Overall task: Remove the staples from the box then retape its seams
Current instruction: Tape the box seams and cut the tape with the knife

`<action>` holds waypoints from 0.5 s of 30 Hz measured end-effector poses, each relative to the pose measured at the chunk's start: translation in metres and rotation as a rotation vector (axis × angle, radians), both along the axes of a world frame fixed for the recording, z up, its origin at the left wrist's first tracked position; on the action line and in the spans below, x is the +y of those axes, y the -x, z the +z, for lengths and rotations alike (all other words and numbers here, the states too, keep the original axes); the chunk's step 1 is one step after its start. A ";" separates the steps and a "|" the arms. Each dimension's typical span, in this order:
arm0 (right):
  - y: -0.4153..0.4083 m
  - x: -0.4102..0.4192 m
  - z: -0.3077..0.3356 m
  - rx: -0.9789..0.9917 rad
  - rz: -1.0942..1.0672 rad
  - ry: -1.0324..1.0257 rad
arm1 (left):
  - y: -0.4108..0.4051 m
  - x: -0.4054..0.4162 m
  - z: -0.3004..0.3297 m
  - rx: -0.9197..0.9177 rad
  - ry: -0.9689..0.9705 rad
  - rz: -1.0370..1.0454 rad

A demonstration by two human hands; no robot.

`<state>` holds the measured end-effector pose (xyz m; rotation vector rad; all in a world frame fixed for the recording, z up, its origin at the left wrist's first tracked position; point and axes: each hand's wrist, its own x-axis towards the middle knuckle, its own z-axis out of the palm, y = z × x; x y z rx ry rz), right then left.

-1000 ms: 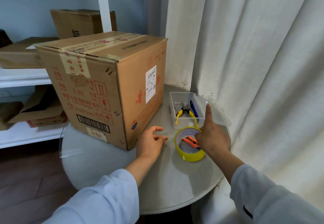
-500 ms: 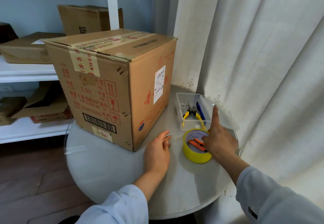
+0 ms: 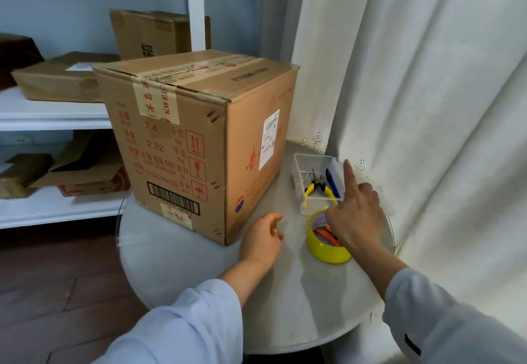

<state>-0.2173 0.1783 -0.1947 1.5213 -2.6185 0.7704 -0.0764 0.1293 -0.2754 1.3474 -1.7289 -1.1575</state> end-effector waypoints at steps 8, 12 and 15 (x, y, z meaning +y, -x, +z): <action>-0.029 -0.012 0.026 -0.627 0.085 0.411 | -0.011 -0.001 0.040 -0.090 0.057 -0.111; -0.047 -0.007 0.040 -0.787 0.147 0.497 | -0.026 -0.001 0.068 -0.059 0.126 -0.079; -0.061 -0.002 0.043 -0.825 0.203 0.518 | -0.043 0.010 0.087 -0.056 0.216 -0.030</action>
